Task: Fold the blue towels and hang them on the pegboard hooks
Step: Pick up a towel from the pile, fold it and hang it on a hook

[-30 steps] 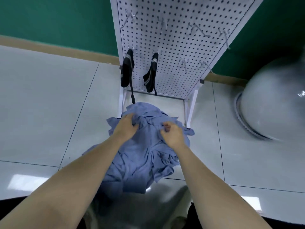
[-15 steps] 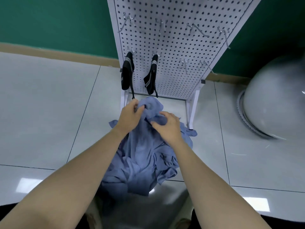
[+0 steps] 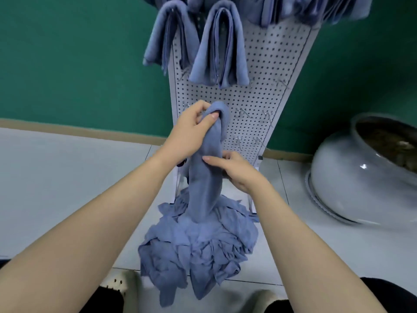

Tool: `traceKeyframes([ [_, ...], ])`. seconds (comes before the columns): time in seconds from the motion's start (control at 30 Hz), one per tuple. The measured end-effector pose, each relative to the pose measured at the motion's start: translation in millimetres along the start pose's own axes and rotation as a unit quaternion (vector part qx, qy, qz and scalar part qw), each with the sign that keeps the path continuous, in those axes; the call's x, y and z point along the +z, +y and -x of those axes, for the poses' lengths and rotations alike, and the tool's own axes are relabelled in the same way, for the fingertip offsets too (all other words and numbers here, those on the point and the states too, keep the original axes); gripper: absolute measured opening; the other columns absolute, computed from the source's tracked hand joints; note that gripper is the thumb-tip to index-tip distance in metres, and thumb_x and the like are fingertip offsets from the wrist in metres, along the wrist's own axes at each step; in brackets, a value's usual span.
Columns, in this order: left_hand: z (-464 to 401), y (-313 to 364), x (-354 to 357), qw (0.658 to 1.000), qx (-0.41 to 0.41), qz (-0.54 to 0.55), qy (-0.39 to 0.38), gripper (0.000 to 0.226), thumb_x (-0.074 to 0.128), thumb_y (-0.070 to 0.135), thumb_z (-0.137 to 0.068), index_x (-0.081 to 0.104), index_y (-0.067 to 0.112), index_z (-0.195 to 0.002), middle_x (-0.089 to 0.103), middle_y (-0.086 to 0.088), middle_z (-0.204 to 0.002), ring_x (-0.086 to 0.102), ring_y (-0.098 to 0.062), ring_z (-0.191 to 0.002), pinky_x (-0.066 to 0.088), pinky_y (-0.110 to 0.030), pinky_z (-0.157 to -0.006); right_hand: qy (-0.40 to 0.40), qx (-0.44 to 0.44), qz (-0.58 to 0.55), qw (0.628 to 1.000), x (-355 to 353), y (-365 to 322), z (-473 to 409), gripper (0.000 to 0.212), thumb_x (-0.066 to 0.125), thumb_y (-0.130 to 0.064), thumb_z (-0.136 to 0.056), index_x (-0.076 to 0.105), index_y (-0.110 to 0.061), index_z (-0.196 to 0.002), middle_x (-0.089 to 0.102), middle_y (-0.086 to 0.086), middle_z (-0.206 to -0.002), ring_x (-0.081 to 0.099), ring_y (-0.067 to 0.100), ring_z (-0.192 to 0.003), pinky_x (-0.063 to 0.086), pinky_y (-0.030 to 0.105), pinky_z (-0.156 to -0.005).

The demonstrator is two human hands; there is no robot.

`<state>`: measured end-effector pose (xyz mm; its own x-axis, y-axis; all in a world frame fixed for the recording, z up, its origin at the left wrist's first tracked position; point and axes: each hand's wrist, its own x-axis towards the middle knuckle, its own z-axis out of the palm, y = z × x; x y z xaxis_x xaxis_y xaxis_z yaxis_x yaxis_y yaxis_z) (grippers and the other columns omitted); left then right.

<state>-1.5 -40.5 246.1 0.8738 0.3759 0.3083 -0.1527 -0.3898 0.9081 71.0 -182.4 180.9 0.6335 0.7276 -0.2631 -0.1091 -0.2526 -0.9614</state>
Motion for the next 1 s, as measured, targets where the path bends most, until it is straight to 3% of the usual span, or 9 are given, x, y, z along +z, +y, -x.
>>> traceKeyframes([
  [0.13, 0.7, 42.1, -23.0, 0.997, 0.004, 0.072, 0.041, 0.009, 0.06, 0.023, -0.104, 0.066, 0.02, -0.098, 0.071, 0.006, -0.086, 0.065, -0.006, -0.081, 0.052, -0.027, -0.079, 0.014, -0.089, 0.01, 0.996, -1.3, -50.6, 24.2, 0.023, 0.069, -0.014, -0.097, 0.072, 0.001, -0.115, 0.074, 0.021, -0.117, 0.071, 0.029, -0.113, 0.055, 0.042, -0.099],
  [0.2, 5.2, 55.4, -31.9, 0.994, 0.002, 0.111, 0.002, 0.01, 0.064, 0.023, -0.102, 0.067, 0.018, -0.111, 0.075, 0.002, -0.098, 0.07, -0.011, -0.093, 0.055, -0.03, -0.086, 0.034, -0.13, 0.023, 0.991, -0.9, -72.1, 35.8, 0.025, 0.068, -0.013, -0.097, 0.069, 0.005, -0.114, 0.07, 0.027, -0.119, 0.069, 0.025, -0.107, 0.054, 0.042, -0.094],
  [0.33, 23.5, 65.4, -40.5, 0.986, -0.002, 0.106, -0.125, 0.065, 0.078, 0.018, -0.089, 0.052, 0.026, -0.148, 0.066, -0.008, -0.136, 0.061, -0.021, -0.128, 0.05, -0.034, -0.109, 0.086, -0.169, -0.015, 0.982, 0.1, -97.1, 52.4, 0.028, 0.069, -0.02, -0.098, 0.062, 0.004, -0.086, 0.064, 0.027, -0.087, 0.06, 0.022, -0.08, 0.045, 0.036, -0.076],
  [0.47, 46.9, 59.1, -35.2, 0.985, -0.037, 0.115, -0.12, 0.054, 0.077, -0.001, -0.088, 0.058, 0.021, -0.134, 0.07, 0.006, -0.123, 0.071, -0.019, -0.111, 0.056, -0.041, -0.103, 0.093, -0.194, -0.055, 0.975, 4.6, -101.0, 61.5, 0.074, 0.082, -0.045, -0.079, 0.044, 0.017, -0.09, 0.049, 0.023, -0.083, 0.042, 0.023, -0.086, 0.032, 0.042, -0.079],
  [0.57, 62.2, 46.1, -28.0, 0.993, -0.045, 0.084, -0.066, 0.046, 0.08, 0.0, -0.085, 0.058, 0.02, -0.121, 0.069, 0.022, -0.101, 0.071, -0.013, -0.082, 0.06, -0.037, -0.086, 0.127, -0.186, -0.076, 0.971, 7.2, -95.8, 67.4, 0.055, 0.075, -0.032, -0.088, 0.035, 0.002, -0.072, 0.035, 0.009, -0.077, 0.033, 0.026, -0.081, 0.028, 0.04, -0.073],
  [0.67, 73.7, 32.7, -22.1, 0.995, -0.066, 0.07, -0.01, 0.034, 0.08, 0.004, -0.086, 0.058, 0.017, -0.108, 0.068, 0.007, -0.102, 0.068, -0.013, -0.08, 0.058, -0.032, -0.073, 0.156, -0.172, -0.099, 0.968, 6.1, -87.8, 67.6, 0.05, 0.074, -0.025, -0.092, 0.037, -0.006, -0.064, 0.036, 0.007, -0.073, 0.036, 0.025, -0.077, 0.034, 0.038, -0.071],
  [0.77, 77.1, 20.9, -18.6, 0.992, -0.089, 0.062, -0.059, 0.026, 0.082, 0.013, -0.086, 0.066, 0.014, -0.107, 0.073, -0.003, -0.104, 0.07, -0.013, -0.089, 0.059, -0.03, -0.084, 0.183, -0.149, -0.133, 0.963, 7.7, -84.6, 62.1, 0.055, 0.072, -0.019, -0.094, 0.036, -0.021, -0.053, 0.033, 0.004, -0.065, 0.036, 0.022, -0.071, 0.033, 0.038, -0.069],
  [0.87, 76.9, 12.2, -10.5, 0.982, -0.135, 0.057, -0.122, 0.037, 0.084, 0.023, -0.086, 0.069, 0.02, -0.119, 0.077, 0.004, -0.113, 0.072, -0.014, -0.108, 0.058, -0.041, -0.098, 0.184, -0.136, -0.17, 0.959, 10.5, -82.3, 57.8, 0.034, 0.071, -0.017, -0.095, 0.046, -0.015, -0.071, 0.046, 0.01, -0.084, 0.046, 0.026, -0.081, 0.039, 0.043, -0.077],
  [1.0, 73.3, 5.6, 2.1, 0.979, -0.154, 0.032, -0.127, 0.035, 0.085, 0.03, -0.083, 0.072, 0.017, -0.112, 0.079, 0.001, -0.103, 0.074, -0.018, -0.094, 0.056, -0.027, -0.073, 0.168, -0.106, -0.183, 0.963, 13.1, -81.2, 54.0, 0.033, 0.062, -0.011, -0.1, 0.05, -0.015, -0.07, 0.058, 0.014, -0.085, 0.059, 0.024, -0.083, 0.048, 0.04, -0.077],
])
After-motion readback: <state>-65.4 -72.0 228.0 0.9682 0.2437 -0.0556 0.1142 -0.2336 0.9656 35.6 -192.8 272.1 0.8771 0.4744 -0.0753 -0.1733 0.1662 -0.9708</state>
